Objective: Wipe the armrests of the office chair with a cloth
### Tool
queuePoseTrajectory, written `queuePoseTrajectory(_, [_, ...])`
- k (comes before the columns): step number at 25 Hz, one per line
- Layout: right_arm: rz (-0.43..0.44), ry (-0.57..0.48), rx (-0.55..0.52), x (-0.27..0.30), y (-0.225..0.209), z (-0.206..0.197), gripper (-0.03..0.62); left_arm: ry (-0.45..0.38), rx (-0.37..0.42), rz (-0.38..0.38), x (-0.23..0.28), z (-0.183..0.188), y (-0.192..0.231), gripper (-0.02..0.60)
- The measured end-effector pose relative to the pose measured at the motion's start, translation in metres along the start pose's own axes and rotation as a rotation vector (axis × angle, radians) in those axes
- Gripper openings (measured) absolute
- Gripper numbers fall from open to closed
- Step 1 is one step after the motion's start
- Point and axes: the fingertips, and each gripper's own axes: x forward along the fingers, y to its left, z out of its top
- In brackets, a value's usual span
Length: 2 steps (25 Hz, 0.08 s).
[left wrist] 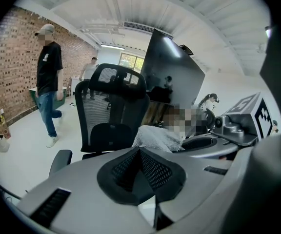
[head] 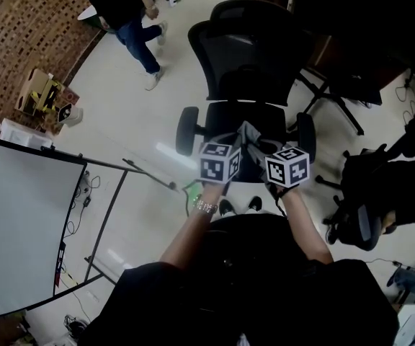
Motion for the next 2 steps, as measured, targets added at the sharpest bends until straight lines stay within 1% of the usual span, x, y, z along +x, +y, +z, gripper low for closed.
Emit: queuePoseTrajectory(2, [-0.010,0.003,-0.021,-0.0004,0.0026,0.0004,0.040,-0.001,0.003,0.000,-0.0007,0.0005,-0.0003,-0.003])
